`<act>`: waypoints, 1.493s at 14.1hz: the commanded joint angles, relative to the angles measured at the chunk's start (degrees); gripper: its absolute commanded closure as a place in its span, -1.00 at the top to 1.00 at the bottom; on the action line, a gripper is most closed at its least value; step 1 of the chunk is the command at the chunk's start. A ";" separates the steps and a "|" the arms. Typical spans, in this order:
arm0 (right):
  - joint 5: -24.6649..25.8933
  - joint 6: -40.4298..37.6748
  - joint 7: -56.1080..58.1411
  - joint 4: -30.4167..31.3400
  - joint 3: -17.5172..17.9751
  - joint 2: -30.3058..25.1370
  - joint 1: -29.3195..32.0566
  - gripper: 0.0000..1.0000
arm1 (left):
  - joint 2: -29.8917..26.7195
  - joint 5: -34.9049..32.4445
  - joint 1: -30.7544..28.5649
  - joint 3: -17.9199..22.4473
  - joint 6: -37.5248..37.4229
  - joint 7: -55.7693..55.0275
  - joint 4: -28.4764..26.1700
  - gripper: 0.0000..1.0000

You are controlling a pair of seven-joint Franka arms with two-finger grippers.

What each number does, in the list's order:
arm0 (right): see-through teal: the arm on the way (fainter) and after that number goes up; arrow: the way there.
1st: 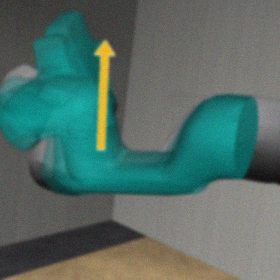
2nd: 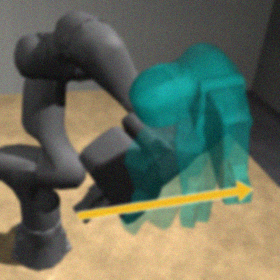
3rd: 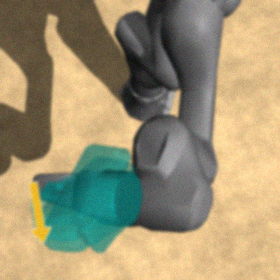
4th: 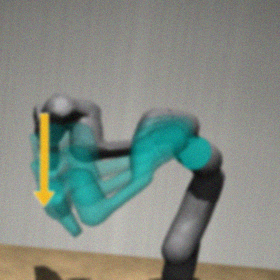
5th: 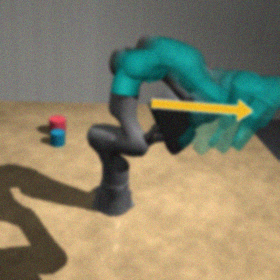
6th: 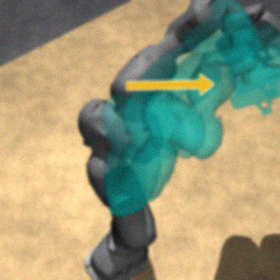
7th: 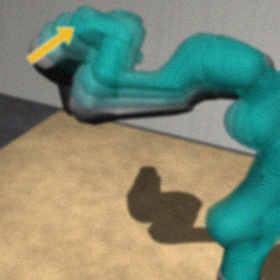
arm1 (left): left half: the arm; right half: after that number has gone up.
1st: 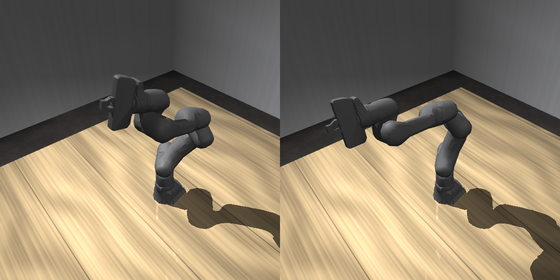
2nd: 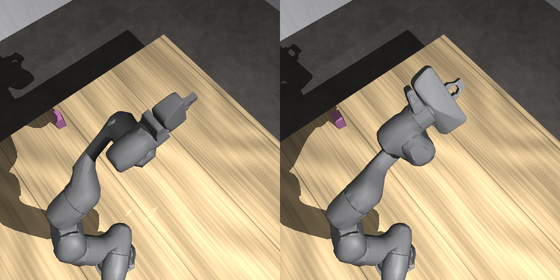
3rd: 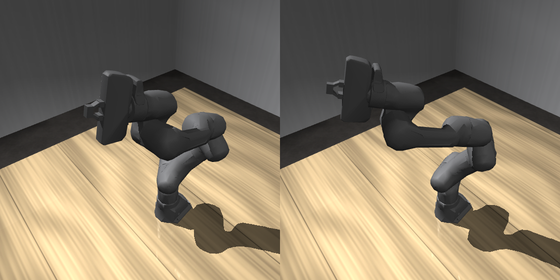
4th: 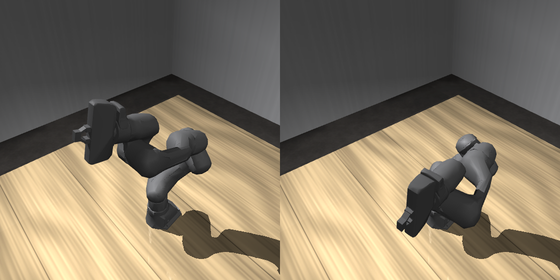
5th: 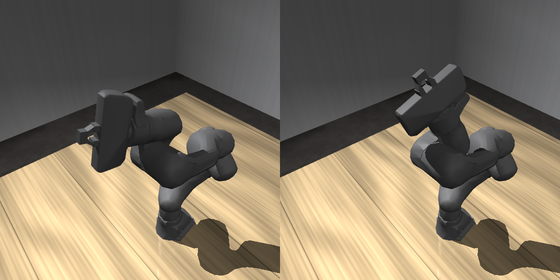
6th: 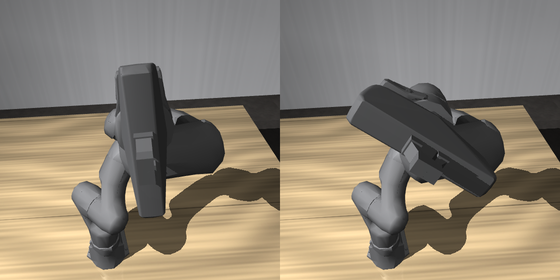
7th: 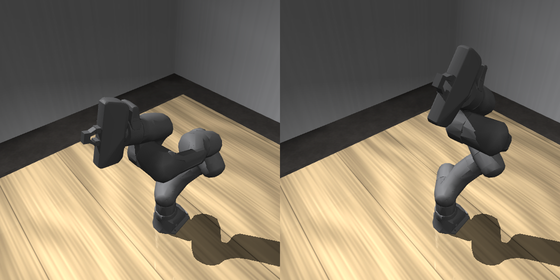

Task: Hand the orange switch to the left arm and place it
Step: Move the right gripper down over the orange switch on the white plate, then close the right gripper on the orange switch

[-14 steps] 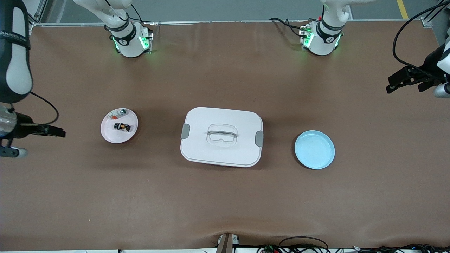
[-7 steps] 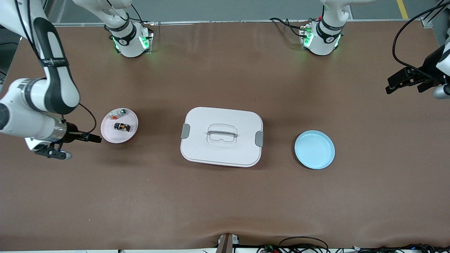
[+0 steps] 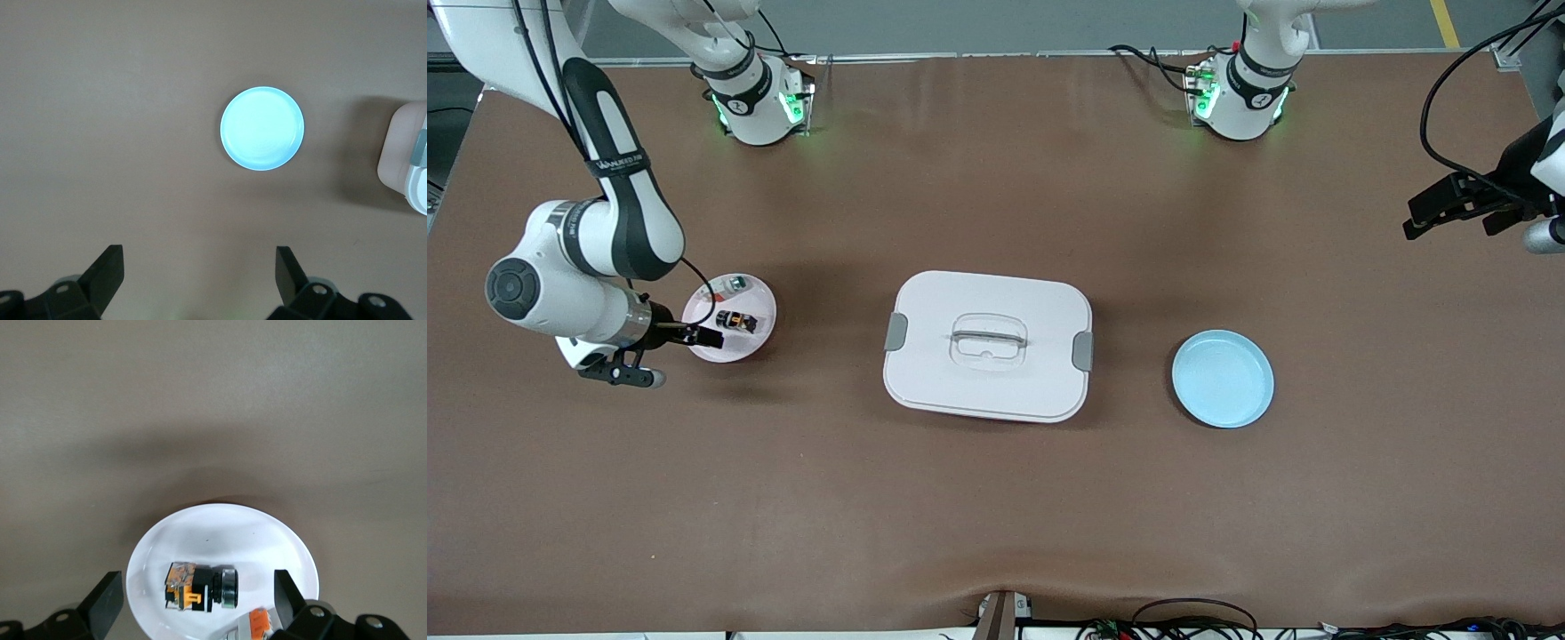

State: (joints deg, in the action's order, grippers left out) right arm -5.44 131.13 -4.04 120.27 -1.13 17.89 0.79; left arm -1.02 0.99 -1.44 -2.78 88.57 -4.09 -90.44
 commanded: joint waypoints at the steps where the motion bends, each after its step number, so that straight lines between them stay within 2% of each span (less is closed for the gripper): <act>1: -0.72 5.26 0.18 6.98 0.07 -3.38 -0.08 1.00 | 0.40 -0.02 -0.05 0.23 -0.85 0.75 0.80 1.00; 4: -0.72 8.07 0.18 9.18 0.16 -3.30 -0.17 1.00 | 0.49 -0.02 -0.49 0.14 -0.85 0.75 0.88 1.00; 6: -0.72 12.81 0.09 11.82 0.16 -3.03 -0.96 1.00 | 0.66 -0.11 -0.49 0.23 -0.85 0.75 0.80 1.00; 16: -1.07 13.62 -0.09 12.97 0.16 -2.77 -2.54 1.00 | 0.84 -0.11 -0.58 0.23 -0.76 0.75 0.80 1.00; 21: -1.07 16.52 -0.09 14.47 0.16 -2.16 -2.54 1.00 | 1.19 -0.11 -0.58 0.23 -0.76 0.75 0.80 1.00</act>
State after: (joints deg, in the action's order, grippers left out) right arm -5.55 146.49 -4.06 133.06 -0.74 16.74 -1.23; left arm -0.20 0.99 -1.84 -2.69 88.55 -4.09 -90.45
